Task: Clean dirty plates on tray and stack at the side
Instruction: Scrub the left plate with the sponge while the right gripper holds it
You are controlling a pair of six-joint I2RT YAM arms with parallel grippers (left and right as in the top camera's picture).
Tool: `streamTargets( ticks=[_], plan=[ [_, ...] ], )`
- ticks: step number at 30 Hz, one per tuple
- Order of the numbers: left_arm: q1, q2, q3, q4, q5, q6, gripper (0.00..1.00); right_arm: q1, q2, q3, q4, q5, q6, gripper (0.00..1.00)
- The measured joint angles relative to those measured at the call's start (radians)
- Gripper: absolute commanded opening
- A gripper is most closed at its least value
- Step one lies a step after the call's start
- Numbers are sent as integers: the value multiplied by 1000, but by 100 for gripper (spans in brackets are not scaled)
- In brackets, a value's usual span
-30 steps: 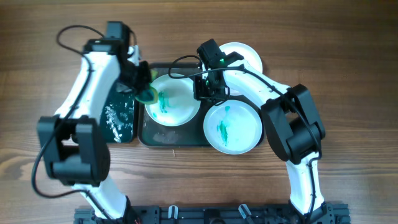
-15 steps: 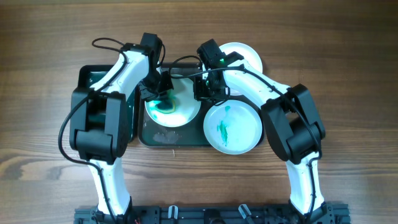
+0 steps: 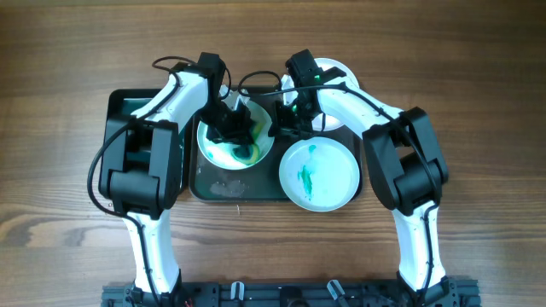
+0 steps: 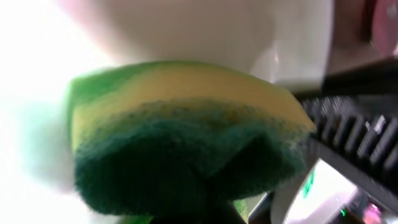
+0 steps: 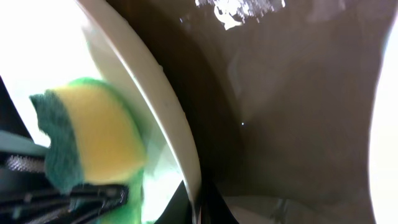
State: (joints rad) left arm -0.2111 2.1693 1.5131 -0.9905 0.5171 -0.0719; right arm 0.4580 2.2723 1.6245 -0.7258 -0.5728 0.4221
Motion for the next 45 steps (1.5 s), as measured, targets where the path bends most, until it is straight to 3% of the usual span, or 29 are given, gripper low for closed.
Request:
streamTargets(
  ticks=[3, 8, 15, 19, 25, 27, 29, 37, 45],
  plan=[
    [-16, -8, 3, 20, -115, -124, 4, 2, 2, 2, 14, -2, 4, 4],
    [-53, -35, 18, -4, -466, -371, 4, 11, 6, 4, 23, -9, 8, 4],
    [-53, -36, 21, -16, -737, -480, 4, 13, 7, 5, 21, -11, 16, 4],
    [-47, -35, 21, -18, -710, -436, 4, 13, 7, 5, 18, -11, 23, 4],
    [27, -35, 21, -13, -335, -165, 4, -1, 3, 14, -37, 22, 45, 4],
    [23, -31, 18, -3, -249, -136, 4, 4, -10, 15, -64, 79, 68, 4],
    [12, -26, 17, 1, -232, -186, 4, 18, -21, 15, -79, 142, 92, 4],
    [-99, -36, 18, 22, -505, -549, 4, 47, -34, 16, -83, 224, 137, 4],
    [-172, -34, 16, 53, -784, -642, 4, 48, -34, 18, -77, 224, 154, 4]
  ],
)
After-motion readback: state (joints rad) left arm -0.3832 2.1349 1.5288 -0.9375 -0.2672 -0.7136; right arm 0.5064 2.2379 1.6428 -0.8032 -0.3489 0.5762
